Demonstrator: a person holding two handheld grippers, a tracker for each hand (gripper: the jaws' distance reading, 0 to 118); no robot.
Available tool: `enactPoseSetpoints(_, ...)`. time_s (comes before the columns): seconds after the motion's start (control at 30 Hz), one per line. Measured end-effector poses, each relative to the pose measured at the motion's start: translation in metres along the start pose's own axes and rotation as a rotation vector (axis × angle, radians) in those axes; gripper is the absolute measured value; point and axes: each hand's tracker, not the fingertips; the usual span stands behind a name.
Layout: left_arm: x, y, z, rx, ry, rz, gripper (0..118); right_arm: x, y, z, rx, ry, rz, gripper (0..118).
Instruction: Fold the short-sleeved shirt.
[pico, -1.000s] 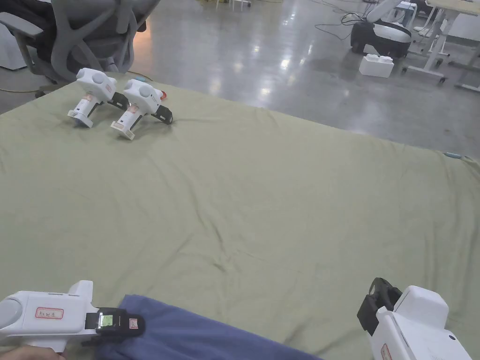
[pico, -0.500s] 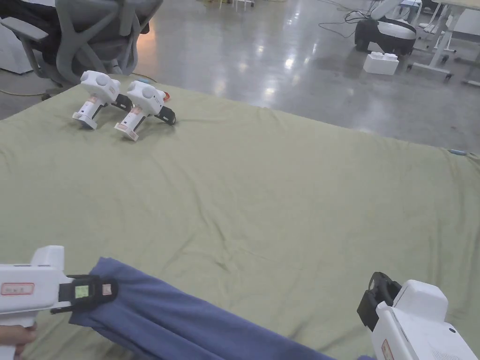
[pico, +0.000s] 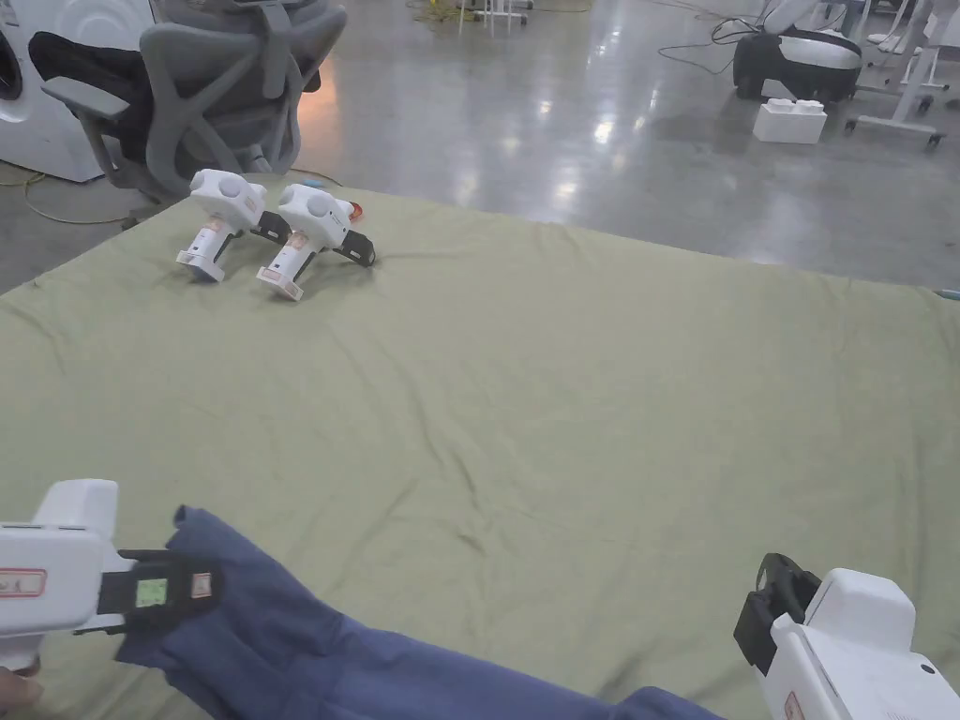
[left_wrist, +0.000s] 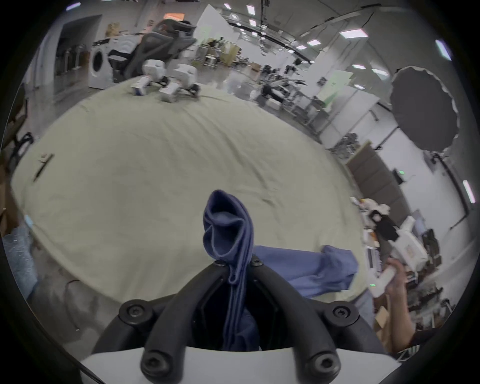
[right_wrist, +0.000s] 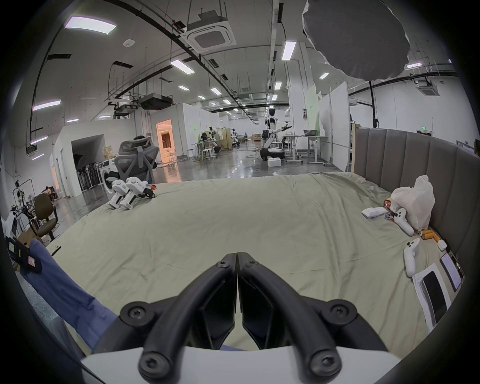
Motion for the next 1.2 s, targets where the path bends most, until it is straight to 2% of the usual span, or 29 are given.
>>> enactPoseSetpoints(0.1,0.034,-0.006,-0.018,-0.014,-0.115,0.011,5,0.003,-0.003,0.002,-0.003,-0.006,-0.003,0)
enactPoseSetpoints(0.2,0.063,-0.013,-0.045,-0.066,-0.164,-0.022,5,0.008,-0.006,0.003,-0.010,-0.013,-0.010,0)
enactPoseSetpoints(0.4,0.096,-0.035,-0.122,-0.192,-0.144,-0.074,5,0.020,-0.011,0.008,-0.023,-0.039,-0.018,0)
enactPoseSetpoints(0.7,0.115,-0.076,-0.196,-0.319,0.010,-0.098,7,0.034,-0.020,0.012,-0.044,-0.077,-0.039,0)
enactPoseSetpoints(0.87,0.117,-0.073,-0.189,-0.289,-0.010,-0.063,40,0.033,-0.023,0.012,-0.053,-0.074,-0.044,0)
enactPoseSetpoints(0.93,0.124,-0.067,-0.174,-0.231,-0.017,-0.127,52,0.032,-0.023,0.012,-0.059,-0.061,-0.062,0)
enactPoseSetpoints(1.0,0.126,-0.059,-0.159,-0.193,-0.018,-0.177,52,0.031,-0.022,0.013,-0.058,-0.056,-0.065,0)
enactPoseSetpoints(1.13,0.120,-0.046,-0.130,-0.146,-0.056,-0.154,48,0.029,-0.020,0.013,-0.051,-0.050,-0.061,0)
enactPoseSetpoints(1.17,0.117,-0.044,-0.128,-0.135,-0.049,-0.145,41,0.029,-0.020,0.013,-0.051,-0.049,-0.061,0)
enactPoseSetpoints(1.2,0.115,-0.044,-0.128,-0.133,-0.037,-0.144,26,0.029,-0.020,0.013,-0.050,-0.048,-0.060,0)
